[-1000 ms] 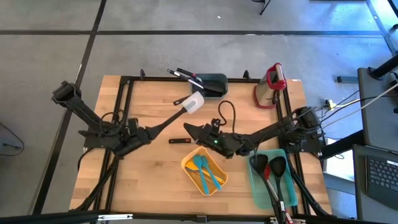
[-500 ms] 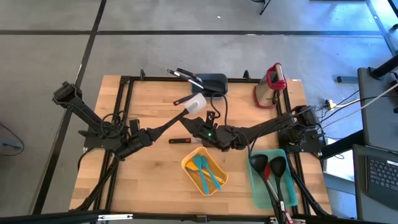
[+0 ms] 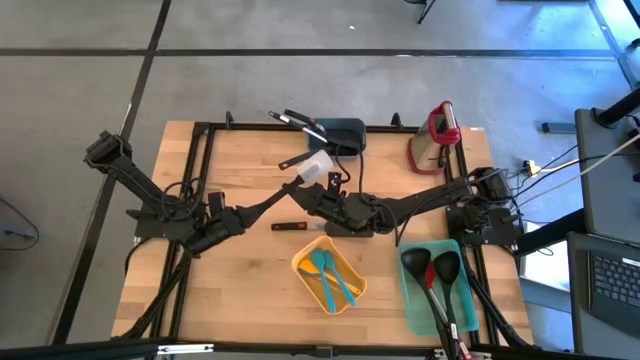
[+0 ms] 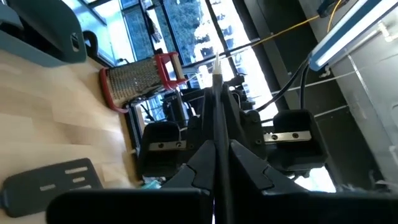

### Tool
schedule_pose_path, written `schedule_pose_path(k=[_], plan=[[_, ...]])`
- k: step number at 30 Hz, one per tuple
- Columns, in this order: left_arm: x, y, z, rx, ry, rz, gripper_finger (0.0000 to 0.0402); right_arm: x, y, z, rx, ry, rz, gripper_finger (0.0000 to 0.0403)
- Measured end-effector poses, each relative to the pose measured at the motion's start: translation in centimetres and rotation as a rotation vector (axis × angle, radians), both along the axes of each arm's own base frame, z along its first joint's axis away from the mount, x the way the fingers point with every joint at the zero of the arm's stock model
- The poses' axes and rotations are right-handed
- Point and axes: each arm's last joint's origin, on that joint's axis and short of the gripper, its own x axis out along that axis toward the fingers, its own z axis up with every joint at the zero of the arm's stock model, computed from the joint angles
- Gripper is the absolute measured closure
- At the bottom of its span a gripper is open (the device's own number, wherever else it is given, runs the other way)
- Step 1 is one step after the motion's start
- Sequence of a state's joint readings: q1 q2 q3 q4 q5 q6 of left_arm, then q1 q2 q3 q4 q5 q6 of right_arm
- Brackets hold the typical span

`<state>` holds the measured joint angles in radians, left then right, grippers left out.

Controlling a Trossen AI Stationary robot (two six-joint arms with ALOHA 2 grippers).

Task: Pick & Place Kitchen Items
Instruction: Put the small white spatula into the yellow bin

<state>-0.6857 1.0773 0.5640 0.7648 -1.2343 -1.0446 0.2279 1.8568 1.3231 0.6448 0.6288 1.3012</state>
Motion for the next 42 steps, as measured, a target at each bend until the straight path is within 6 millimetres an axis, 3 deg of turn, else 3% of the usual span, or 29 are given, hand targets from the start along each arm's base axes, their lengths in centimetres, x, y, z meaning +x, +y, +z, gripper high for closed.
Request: schedule_pose_path(k=[5,18,23,29,34,42], plan=[[0.0,0.0,0.0,-0.004,-0.005,-0.005,0.0381,0.0,0.0,0.1,-0.007,0.000,0.009,0.0384],[0.0,-0.5,0.0,0.092,0.027,-0.106,0.0295,0.1,0.3,-0.1,-0.005,0.009,0.088,0.0384],[-0.7,-0.6,0.3,0.115,0.054,-0.059,0.0277,-0.3,0.2,0.3,0.004,0.046,0.097,0.0384],[-2.1,-0.1,1.4,0.157,0.109,0.041,0.0275,-0.7,-0.1,1.2,-0.029,0.220,0.204,0.0384],[-3.2,0.5,2.3,0.211,0.144,0.059,0.0275,-1.0,0.0,2.9,-0.032,0.480,0.457,0.0384],[-3.6,0.6,2.5,0.251,0.178,0.072,0.0275,-4.0,0.3,5.5,0.050,0.899,0.747,0.0384]])
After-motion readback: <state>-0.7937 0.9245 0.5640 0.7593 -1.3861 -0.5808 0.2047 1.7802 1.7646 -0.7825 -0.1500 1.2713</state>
